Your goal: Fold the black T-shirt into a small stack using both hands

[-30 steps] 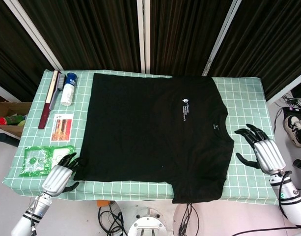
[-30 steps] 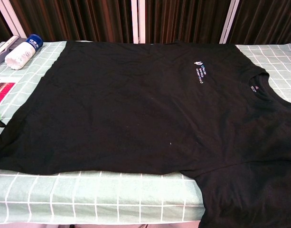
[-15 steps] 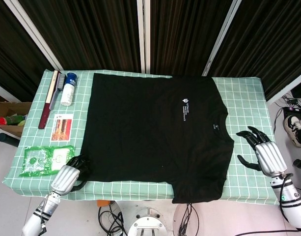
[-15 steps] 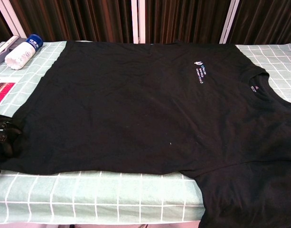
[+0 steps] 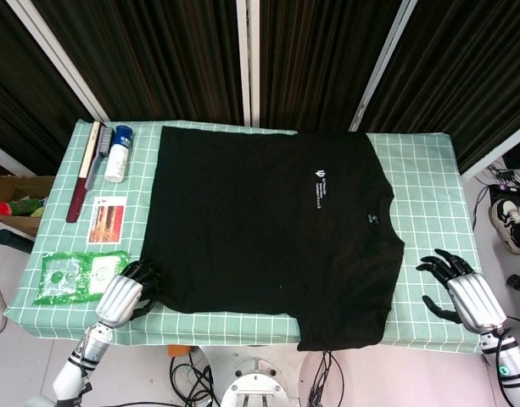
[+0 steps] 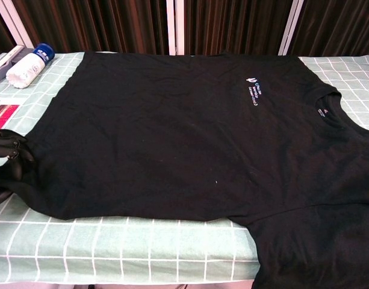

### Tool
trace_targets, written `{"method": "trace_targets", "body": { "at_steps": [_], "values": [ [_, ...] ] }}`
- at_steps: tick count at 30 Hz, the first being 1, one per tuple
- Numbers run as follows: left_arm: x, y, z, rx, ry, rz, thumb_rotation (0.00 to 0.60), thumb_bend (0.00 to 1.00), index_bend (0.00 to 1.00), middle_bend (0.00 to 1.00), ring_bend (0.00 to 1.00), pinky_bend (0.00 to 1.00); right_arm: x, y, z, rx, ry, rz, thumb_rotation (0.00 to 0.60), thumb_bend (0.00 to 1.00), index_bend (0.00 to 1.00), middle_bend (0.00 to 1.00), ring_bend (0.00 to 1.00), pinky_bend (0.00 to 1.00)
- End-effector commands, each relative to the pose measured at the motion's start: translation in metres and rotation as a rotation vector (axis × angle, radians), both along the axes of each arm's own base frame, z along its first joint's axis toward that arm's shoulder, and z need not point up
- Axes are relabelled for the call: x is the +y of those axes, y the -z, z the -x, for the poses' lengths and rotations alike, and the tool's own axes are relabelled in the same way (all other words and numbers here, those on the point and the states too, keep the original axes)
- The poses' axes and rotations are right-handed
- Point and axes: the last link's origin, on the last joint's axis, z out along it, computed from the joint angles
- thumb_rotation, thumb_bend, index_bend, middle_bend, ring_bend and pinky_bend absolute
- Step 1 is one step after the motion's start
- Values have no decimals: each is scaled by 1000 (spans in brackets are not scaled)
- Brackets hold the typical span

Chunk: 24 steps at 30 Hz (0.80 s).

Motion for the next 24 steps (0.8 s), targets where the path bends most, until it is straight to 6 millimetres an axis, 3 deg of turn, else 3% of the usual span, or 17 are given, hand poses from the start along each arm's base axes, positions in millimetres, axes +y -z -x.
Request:
{"method": "trace_targets", "body": {
  "at_steps": [1,7,15,24],
  "values": [
    [1,1,-1,-4,1,1,600,522,646,356,193,239,16,14,14,59,-18,-66,600,100,371,242,109,235],
    [3,2,-4,-17,-3,3,600,522,641,356,193,237,6,50,17,112,-74,-122,600,71,376,231,100,205],
    [4,0,-2,-27,-22,-2,600,522,640,355,193,236,-13,92,14,106,-138,-159,600,194,401,239,100,192],
    [5,2,1,-53,-45,0,600,523,637,352,193,236,-20,111,14,67,-173,-173,600,385,580,307,112,192]
  ]
}}
